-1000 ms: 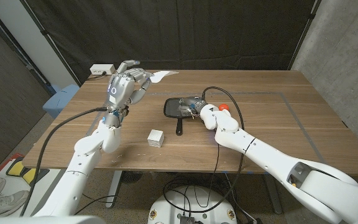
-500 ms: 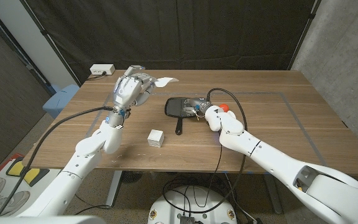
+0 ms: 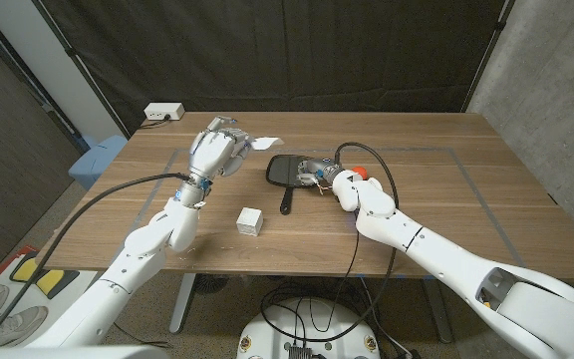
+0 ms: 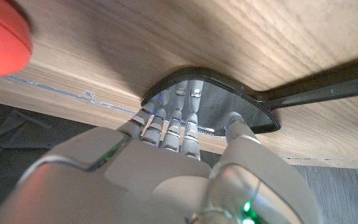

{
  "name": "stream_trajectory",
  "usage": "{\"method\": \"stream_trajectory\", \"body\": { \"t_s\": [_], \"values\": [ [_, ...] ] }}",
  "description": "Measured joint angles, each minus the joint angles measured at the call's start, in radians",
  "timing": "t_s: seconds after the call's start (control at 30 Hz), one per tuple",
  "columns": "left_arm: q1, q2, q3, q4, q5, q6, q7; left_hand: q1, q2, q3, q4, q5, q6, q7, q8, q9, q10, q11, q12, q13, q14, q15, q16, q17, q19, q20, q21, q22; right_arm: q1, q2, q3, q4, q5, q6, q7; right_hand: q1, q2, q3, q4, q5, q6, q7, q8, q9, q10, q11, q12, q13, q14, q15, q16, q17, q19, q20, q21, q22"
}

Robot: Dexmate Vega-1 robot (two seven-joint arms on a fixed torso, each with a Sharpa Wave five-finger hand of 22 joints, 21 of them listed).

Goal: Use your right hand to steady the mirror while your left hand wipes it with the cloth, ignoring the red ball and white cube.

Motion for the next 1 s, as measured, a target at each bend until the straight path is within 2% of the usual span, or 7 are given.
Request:
{"method": "stream_trajectory", "body": {
  "t_s": [0.2, 0.33, 0.37, 0.4, 0.63, 1.0],
  "values": [
    [-0.058, -0.011, 0.053, 0.081, -0.005, 0.026, 0.009, 0.019, -0.01, -0.004, -0.004, -0.003, 0.013, 0.013, -0.003, -0.018, 0.005, 0.005, -0.002, 0.0, 0.012, -0.002, 0.0, 0.007, 0.003, 0.003, 0.008, -0.001, -0.004, -0.006, 0.005, -0.001, 0.007, 0.015, 0.001, 0.0, 0.0, 0.006, 0.006, 0.0, 0.005, 0.006, 0.0, -0.001, 0.0, 0.0, -0.001, 0.0, 0.0, 0.0, 0.0, 0.0, 0.0, 0.0, -0.001, 0.0],
    [-0.061, -0.012, 0.056, 0.086, -0.012, 0.034, 0.016, 0.019, -0.01, -0.004, -0.004, -0.003, 0.016, 0.016, -0.009, -0.024, 0.009, 0.009, -0.01, 0.0, 0.013, 0.0, 0.0, 0.01, 0.009, -0.001, 0.009, -0.001, -0.007, -0.009, 0.008, -0.003, 0.007, 0.016, 0.001, 0.0, 0.0, 0.006, 0.006, 0.0, 0.01, 0.0, -0.001, -0.002, 0.0, 0.0, -0.004, 0.001, 0.0, 0.0, 0.0, -0.002, 0.0, 0.0, -0.001, 0.0],
    [-0.103, -0.018, 0.094, 0.14, -0.016, 0.035, 0.017, 0.019, -0.01, -0.007, -0.007, -0.003, 0.019, 0.017, -0.009, -0.027, 0.011, 0.011, -0.01, 0.0, 0.013, 0.0, 0.0, 0.012, 0.009, -0.001, 0.009, -0.001, -0.008, -0.01, 0.009, -0.004, 0.011, 0.023, 0.0, 0.0, 0.0, 0.006, 0.006, 0.0, 0.011, 0.0, -0.001, -0.002, 0.0, 0.0, -0.004, 0.001, 0.0, 0.0, 0.0, -0.003, 0.004, -0.004, -0.001, 0.0],
    [-0.123, -0.02, 0.111, 0.164, -0.021, 0.035, 0.017, 0.019, -0.01, -0.008, -0.008, -0.008, 0.022, 0.014, -0.011, -0.028, 0.011, 0.011, -0.017, 0.0, 0.013, 0.0, 0.0, 0.012, 0.009, -0.001, 0.009, -0.001, -0.009, -0.011, 0.01, -0.005, 0.013, 0.026, 0.0, 0.0, 0.0, 0.006, 0.006, 0.0, 0.011, 0.0, -0.001, -0.002, 0.0, 0.0, -0.004, 0.001, 0.0, 0.0, 0.0, -0.003, 0.004, -0.004, -0.001, 0.0],
    [-0.186, -0.023, 0.173, 0.24, -0.046, 0.025, 0.0, 0.019, -0.01, -0.011, -0.005, -0.011, 0.026, 0.015, -0.017, -0.039, 0.011, 0.011, -0.025, 0.0, 0.019, -0.006, 0.0, 0.016, 0.009, -0.001, 0.016, -0.001, -0.015, -0.014, 0.015, -0.009, 0.017, 0.034, -0.002, 0.0, 0.0, 0.006, 0.005, 0.0, 0.011, 0.0, -0.001, -0.002, 0.0, 0.0, -0.004, 0.001, 0.0, 0.0, 0.0, -0.003, 0.004, -0.004, -0.001, -0.001],
    [-0.246, -0.024, 0.247, 0.298, -0.069, 0.008, -0.06, 0.024, -0.015, -0.018, -0.007, -0.018, 0.034, 0.016, -0.026, -0.056, 0.018, 0.018, -0.041, 0.011, 0.021, -0.004, -0.007, 0.021, 0.009, -0.001, 0.022, -0.001, -0.022, -0.019, 0.024, -0.014, 0.026, 0.042, -0.007, 0.0, 0.0, 0.006, 0.005, 0.0, 0.011, 0.0, -0.001, -0.002, -0.001, 0.0, -0.004, 0.001, 0.0, 0.0, 0.0, -0.003, 0.004, -0.004, -0.001, 0.0]
  ]
}}
